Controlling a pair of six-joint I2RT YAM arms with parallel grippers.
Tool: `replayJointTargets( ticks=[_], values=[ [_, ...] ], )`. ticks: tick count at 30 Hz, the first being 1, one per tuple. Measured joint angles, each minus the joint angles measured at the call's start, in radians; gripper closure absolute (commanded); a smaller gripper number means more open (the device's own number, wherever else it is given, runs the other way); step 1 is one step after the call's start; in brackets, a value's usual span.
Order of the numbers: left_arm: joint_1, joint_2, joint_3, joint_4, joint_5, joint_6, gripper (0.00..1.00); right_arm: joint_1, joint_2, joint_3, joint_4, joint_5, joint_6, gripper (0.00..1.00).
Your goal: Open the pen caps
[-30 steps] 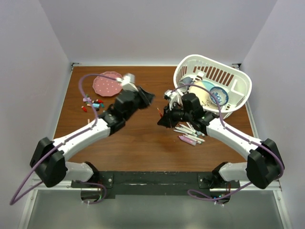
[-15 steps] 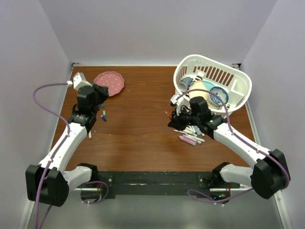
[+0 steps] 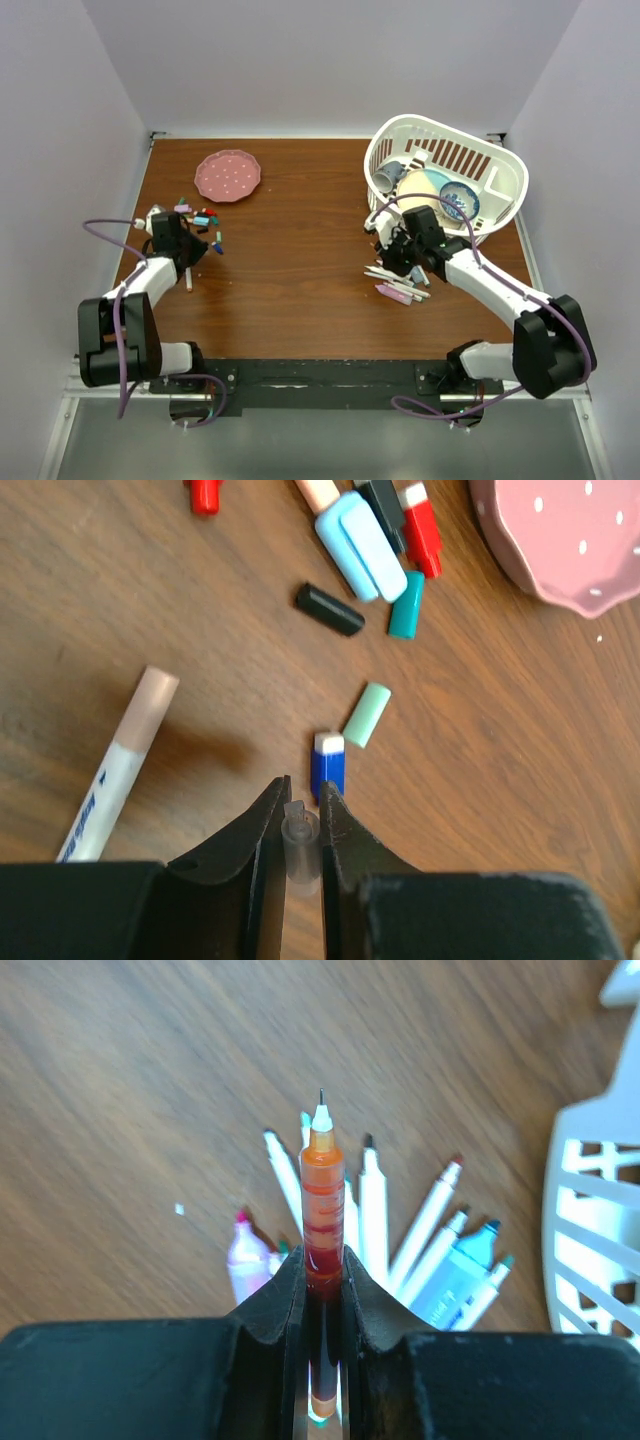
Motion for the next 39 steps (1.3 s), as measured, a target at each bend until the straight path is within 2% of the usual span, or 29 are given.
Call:
replayJointTargets(
  ticks=[2,8,12,14,22,23,26,27,31,34,36,39],
  values=[
    [0.013,0.033,0.014,0.014,0.011,0.005,0.87,-0.003,0.004,0.0,-0.005,0.019,-0.011,0.88],
    [0.039,0.147,0.072,0.043,0.05,0.005,0.71,-0.011,0.055,0.002,-0.017,0.071,-0.029,0.85],
    [0.05,0.174,0.084,0.048,0.067,0.005,0.61,-0.016,0.075,0.002,-0.028,0.09,-0.036,0.75],
    [0.053,0.174,0.089,0.048,0.071,0.007,0.55,-0.018,0.078,0.004,-0.029,0.092,-0.039,0.74],
    [0.061,0.116,0.126,0.009,0.075,0.045,0.45,-0.024,0.078,0.016,-0.041,0.092,-0.04,0.71],
    [0.064,0.096,0.134,-0.003,0.077,0.065,0.38,-0.025,0.078,0.019,-0.045,0.091,-0.041,0.7],
    [0.073,0.03,0.138,-0.013,0.089,0.116,0.27,-0.031,0.068,0.025,-0.061,0.079,-0.043,0.68],
    [0.077,-0.004,0.135,-0.014,0.094,0.136,0.26,-0.033,0.059,0.026,-0.068,0.069,-0.044,0.66],
    [0.088,-0.086,0.119,-0.006,0.097,0.184,0.26,-0.036,0.01,0.037,-0.089,0.027,-0.055,0.65],
    [0.095,-0.058,0.122,-0.01,0.08,0.222,0.36,-0.036,-0.023,0.043,-0.093,-0.002,-0.063,0.65],
    [0.1,-0.009,0.13,-0.029,0.062,0.244,0.5,-0.036,-0.032,0.047,-0.098,-0.019,-0.066,0.65],
    [0.102,0.078,0.145,-0.069,0.034,0.294,0.54,-0.036,-0.039,0.047,-0.105,-0.031,-0.067,0.64]
  ],
)
